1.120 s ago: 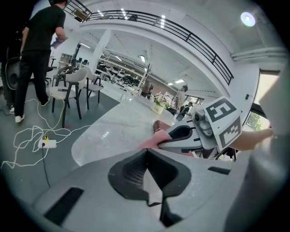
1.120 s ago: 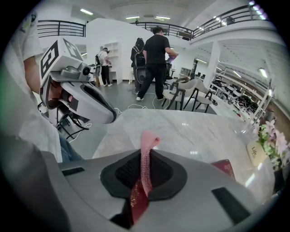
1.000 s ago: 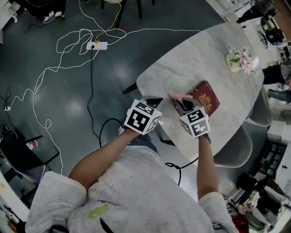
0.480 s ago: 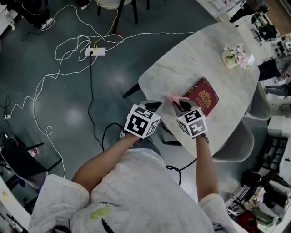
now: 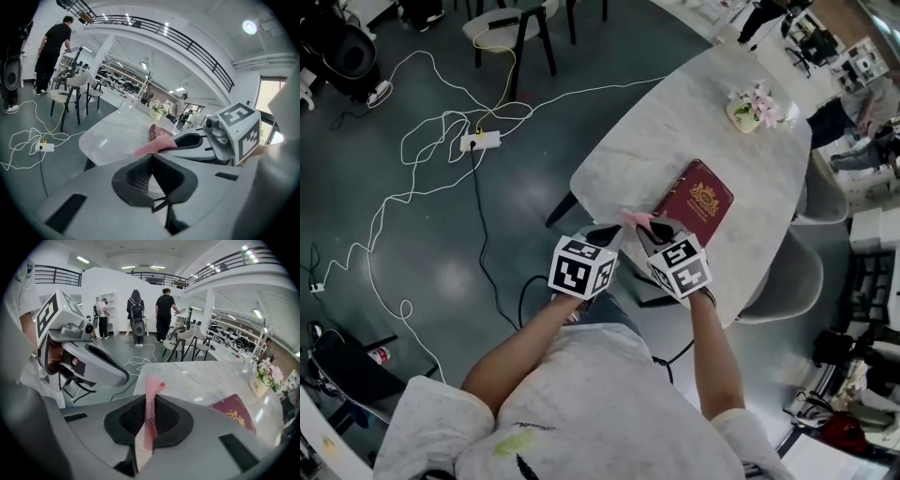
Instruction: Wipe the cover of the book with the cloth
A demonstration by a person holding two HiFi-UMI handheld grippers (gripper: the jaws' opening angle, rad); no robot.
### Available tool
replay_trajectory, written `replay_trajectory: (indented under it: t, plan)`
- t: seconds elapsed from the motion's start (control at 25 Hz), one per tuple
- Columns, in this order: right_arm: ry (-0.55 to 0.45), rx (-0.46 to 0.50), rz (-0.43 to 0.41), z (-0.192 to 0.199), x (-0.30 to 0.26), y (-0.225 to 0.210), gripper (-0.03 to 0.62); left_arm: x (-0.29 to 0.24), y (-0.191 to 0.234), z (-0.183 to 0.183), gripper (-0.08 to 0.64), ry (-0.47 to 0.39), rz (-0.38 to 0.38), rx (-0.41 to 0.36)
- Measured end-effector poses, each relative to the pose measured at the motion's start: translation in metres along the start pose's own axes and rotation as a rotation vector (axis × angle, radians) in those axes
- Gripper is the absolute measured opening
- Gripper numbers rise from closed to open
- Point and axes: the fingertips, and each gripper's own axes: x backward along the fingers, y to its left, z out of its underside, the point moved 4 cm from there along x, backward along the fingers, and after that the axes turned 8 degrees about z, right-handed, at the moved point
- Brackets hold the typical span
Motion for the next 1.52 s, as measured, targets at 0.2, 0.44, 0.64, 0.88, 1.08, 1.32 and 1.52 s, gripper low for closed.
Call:
replay_trajectory:
  t: [0.2,0.44,0.64,0.88,1.08,1.32,1.52]
  plan:
    - [-0.067,-0.105,0.073,-0.002,0.022,-0.003,0.020,-0.007,-0.008,-0.002,0.008,0.017,0.032,-0.034]
    - [-0.157,-0.244,0.210,0.004,0.060,-0.024,0.020,-0.025,-0.030,-0.011,0.006,0.039,0.087,-0.093]
    - [-0.219,-0.332,0.302,0.014,0.100,-0.046,0.020,-0.041,-0.063,-0.025,0.008,0.032,0.125,-0.141]
    - [-0.290,-0.412,0.372,0.029,0.139,-0.068,0.020,-0.061,-0.102,-0.040,0.008,0.026,0.155,-0.219]
    - [-0.358,-0.447,0.454,0.047,0.173,-0.086,0.020,-0.073,-0.135,-0.048,0.006,0.009,0.155,-0.251]
    - [-0.440,-0.474,0.482,0.065,0.209,-0.100,0.020,-0.085,-0.176,-0.058,0.006,-0.019,0.145,-0.308]
    - [-0.483,-0.504,0.461,0.085,0.231,-0.106,0.020,-0.094,-0.205,-0.057,0.006,-0.032,0.127,-0.336]
